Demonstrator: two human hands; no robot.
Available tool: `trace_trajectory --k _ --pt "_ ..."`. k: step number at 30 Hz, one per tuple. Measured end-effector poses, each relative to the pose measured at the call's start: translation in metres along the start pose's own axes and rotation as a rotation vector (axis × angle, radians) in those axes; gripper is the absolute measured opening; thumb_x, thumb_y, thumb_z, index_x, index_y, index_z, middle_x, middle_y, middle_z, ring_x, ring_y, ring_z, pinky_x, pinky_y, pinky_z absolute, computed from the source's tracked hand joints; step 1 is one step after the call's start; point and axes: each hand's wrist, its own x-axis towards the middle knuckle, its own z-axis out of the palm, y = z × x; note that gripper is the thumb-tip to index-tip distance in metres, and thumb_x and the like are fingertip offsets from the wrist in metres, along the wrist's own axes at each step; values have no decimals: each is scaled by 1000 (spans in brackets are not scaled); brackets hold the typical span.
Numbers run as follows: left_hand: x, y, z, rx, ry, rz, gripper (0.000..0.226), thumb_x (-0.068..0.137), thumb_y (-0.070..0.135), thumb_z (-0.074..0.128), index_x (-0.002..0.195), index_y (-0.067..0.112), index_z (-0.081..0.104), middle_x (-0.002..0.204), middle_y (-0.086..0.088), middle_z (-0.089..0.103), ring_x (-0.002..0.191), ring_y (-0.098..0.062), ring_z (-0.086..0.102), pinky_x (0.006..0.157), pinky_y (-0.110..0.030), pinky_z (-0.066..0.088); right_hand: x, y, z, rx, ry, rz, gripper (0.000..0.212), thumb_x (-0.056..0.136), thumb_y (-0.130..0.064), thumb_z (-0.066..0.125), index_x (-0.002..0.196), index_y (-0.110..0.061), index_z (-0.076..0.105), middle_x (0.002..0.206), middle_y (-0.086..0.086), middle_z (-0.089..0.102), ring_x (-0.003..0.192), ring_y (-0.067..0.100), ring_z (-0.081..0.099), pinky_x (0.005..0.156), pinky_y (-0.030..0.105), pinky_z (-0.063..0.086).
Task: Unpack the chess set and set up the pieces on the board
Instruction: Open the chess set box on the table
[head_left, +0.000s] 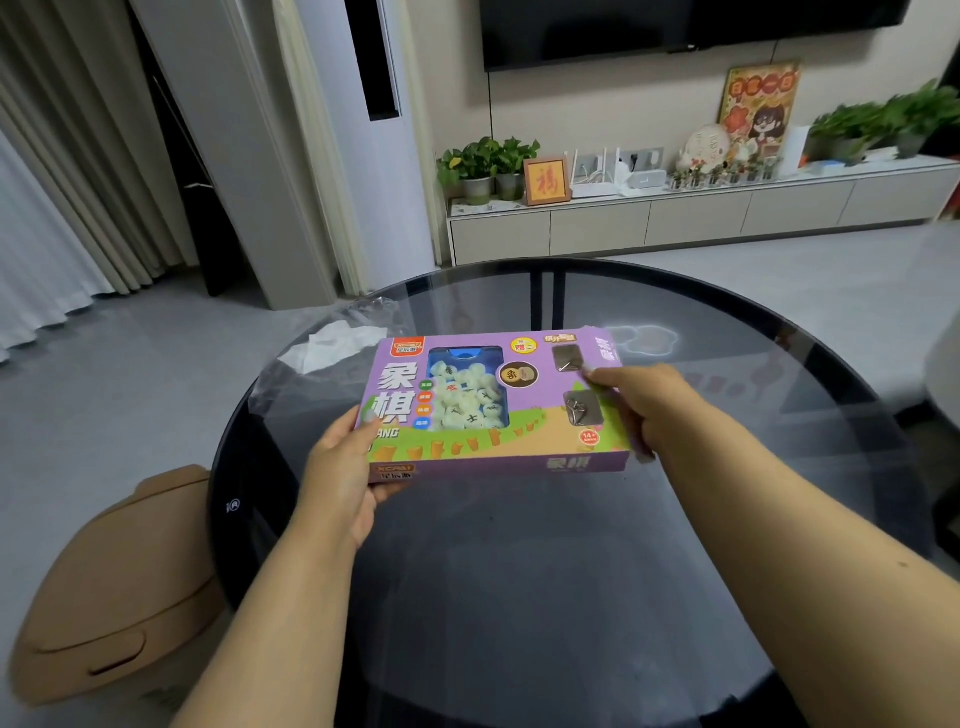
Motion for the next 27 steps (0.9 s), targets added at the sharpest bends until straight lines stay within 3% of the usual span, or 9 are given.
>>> trace_trajectory --k 5,9,12,16,19,22,25,27 --pt "1 -1 -1 -5 15 14 19 98 19 51 115 22 60 98 -10 73 90 -28 70 82 -52 55 1 -3 -2 -87 31 -38 28 77 -20 77 75 -10 51 74 10 65 55 22 61 42 22 41" --pt "2 -2 -2 -14 19 14 22 98 21 52 119 21 59 98 -10 73 89 -27 71 80 -51 56 -3 -7 -2 -81 -88 66 23 81 -23 72 79 -12 53 63 7 68 43 19 63 35 14 40" --pt "4 -2 -4 -24 19 18 23 98 23 52 120 21 59 99 -10 73 91 -27 70 82 -51 56 -2 -8 -2 -85 -109 56 19 85 -23 69 85 -12 53 76 9 69 51 20 65 34 15 40" --pt "4 -1 -4 -66 29 17 27 98 24 52 124 20 57 104 -10 72 96 -27 69 84 -51 55 0 -6 -2 -120 -95 21 15 86 -21 66 82 -13 55 84 10 68 64 23 65 47 23 43" --pt "3 -2 -3 -145 50 2 30 97 24 53 125 14 56 107 -12 71 99 -27 68 85 -51 54 1 -3 -3 -37 -135 39 9 87 -16 65 86 -10 57 84 12 69 66 25 66 48 26 50" --pt "1 -2 -1 -271 62 -32 29 93 27 59 116 9 62 105 -13 72 98 -26 69 84 -48 55 0 -1 -4 54 -177 31 10 85 -11 66 92 -7 59 91 16 70 73 29 68 61 37 55" --pt "-2 -1 5 -453 43 -81 20 88 23 65 104 12 66 106 -12 72 98 -25 69 88 -45 54 0 -1 -4 96 -181 7 9 83 -9 66 88 -7 59 91 16 70 74 29 68 58 36 56" --pt "-6 -3 10 -568 18 -115 26 87 20 66 112 11 64 104 -10 73 102 -25 68 91 -45 53 0 -2 -2 142 -174 -5 8 83 -6 65 88 -6 59 93 17 70 72 30 68 51 33 56"
